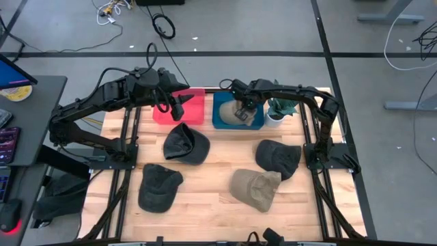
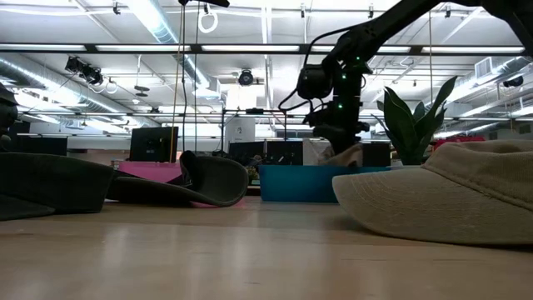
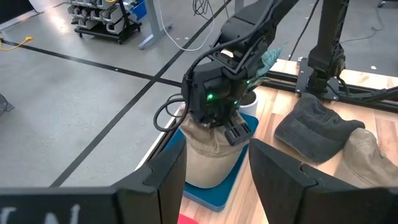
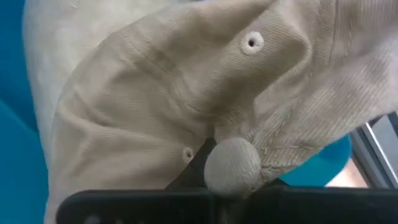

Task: Pick & Place hat
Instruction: Put the left light brown cap into the blue bin

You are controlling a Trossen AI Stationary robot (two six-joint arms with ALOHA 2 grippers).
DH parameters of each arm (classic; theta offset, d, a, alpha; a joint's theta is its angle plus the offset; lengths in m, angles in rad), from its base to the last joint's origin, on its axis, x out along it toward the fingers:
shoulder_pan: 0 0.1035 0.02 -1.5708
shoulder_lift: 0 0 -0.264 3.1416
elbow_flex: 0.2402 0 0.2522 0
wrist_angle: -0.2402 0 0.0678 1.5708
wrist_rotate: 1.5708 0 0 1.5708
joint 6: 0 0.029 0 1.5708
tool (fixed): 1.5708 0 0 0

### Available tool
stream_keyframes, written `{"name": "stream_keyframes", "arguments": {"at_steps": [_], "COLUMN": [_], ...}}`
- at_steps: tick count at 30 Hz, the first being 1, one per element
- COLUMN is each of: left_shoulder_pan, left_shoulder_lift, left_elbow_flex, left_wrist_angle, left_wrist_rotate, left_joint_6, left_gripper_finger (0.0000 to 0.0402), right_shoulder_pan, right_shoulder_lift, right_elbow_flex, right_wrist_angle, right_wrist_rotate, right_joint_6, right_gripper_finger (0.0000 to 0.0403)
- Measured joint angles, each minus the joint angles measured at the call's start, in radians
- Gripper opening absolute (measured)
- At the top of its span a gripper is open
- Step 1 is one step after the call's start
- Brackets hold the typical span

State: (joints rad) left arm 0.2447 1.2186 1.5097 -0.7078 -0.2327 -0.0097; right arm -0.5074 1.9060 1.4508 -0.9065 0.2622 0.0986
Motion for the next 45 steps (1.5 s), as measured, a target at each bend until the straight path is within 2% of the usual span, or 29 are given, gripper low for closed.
{"name": "stream_keyframes", "arguments": {"at_steps": [18, 21, 27, 33, 39, 42, 45], "left_shoulder_pan": [0.000, 0.000, 0.000, 0.000, 0.000, 0.000, 0.000], "left_shoulder_lift": [0.000, 0.000, 0.000, 0.000, 0.000, 0.000, 0.000], "left_elbow_flex": [0.000, 0.000, 0.000, 0.000, 0.000, 0.000, 0.000], "left_wrist_angle": [0.001, 0.001, 0.001, 0.001, 0.001, 0.001, 0.001], "left_wrist_rotate": [0.000, 0.000, 0.000, 0.000, 0.000, 0.000, 0.000], "left_joint_6": [0.003, 0.002, 0.002, 0.000, 0.000, -0.001, -0.002], "left_gripper_finger": [0.0179, 0.0179, 0.0179, 0.0179, 0.0179, 0.0179, 0.0179], "right_shoulder_pan": [-0.030, -0.041, -0.041, -0.039, -0.039, -0.040, -0.040], "right_shoulder_lift": [0.000, 0.000, 0.000, -0.015, -0.071, -0.117, -0.164], "right_elbow_flex": [0.000, 0.000, 0.000, 0.001, 0.026, 0.044, 0.070], "right_wrist_angle": [-0.043, -0.064, -0.088, -0.098, -0.148, -0.139, -0.132], "right_wrist_rotate": [-0.053, -0.053, -0.054, -0.120, -0.134, -0.162, -0.174], "right_joint_6": [0.109, 0.131, 0.126, 0.129, 0.087, 0.077, 0.076], "right_gripper_finger": [0.0000, 0.0013, 0.0089, 0.0205, 0.0318, 0.0350, 0.0362]}}
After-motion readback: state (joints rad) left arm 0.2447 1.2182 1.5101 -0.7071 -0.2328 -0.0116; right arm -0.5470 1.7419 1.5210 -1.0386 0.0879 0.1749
